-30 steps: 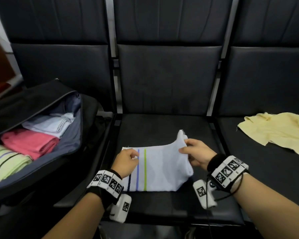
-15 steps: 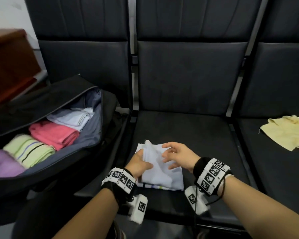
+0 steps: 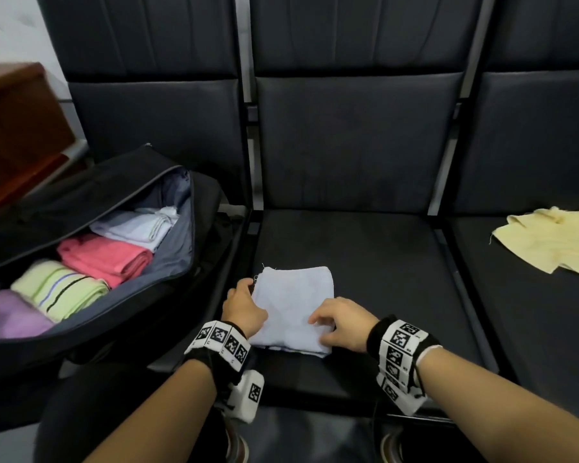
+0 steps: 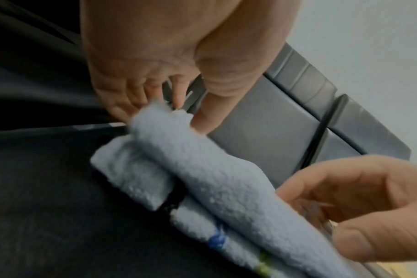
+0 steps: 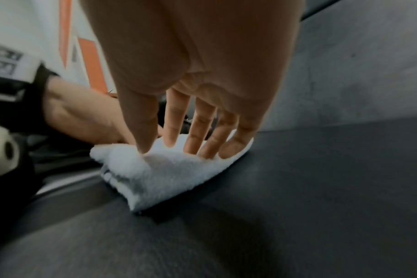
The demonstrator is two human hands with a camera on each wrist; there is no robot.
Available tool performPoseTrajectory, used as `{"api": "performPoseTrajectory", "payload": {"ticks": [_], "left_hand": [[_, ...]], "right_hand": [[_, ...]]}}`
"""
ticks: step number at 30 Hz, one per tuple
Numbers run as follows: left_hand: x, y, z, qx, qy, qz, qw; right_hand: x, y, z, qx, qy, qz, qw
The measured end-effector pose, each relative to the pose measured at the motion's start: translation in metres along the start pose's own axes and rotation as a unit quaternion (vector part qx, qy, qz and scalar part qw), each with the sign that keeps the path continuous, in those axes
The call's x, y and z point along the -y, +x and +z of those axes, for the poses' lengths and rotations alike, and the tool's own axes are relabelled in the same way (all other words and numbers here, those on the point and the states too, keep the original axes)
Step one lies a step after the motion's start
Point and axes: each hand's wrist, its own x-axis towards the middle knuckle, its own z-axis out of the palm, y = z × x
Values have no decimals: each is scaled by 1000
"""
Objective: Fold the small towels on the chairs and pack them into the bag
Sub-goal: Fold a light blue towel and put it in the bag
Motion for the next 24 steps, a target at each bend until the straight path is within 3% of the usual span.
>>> {"api": "performPoseTrajectory", "payload": {"ticks": [3,6,10,15,18,21,24], "left_hand": [[-4,-9,0,-25,90,65,994],[-5,-18,6,48,131,137,981],[-5,-28,14,133,219,147,956],[-4,-30,20,123,293,164,934],[-8,-26,21,72,321,188,926],[-12,-17,8,61,255,183,948],[-17,-8,-8,134,78,156,976]], "right_hand": [[7,2,6,-15,-84,-41,995],[16,5,15,10,-147,-80,986],[18,10,24,27,-195,-82,977],[17,16,5,-15,-16,0,1000],[10,17,-8,-64,134,28,989],[1,18,-19,-99,216,32,971],[-13,21,-26,-113,277,48,953]]}}
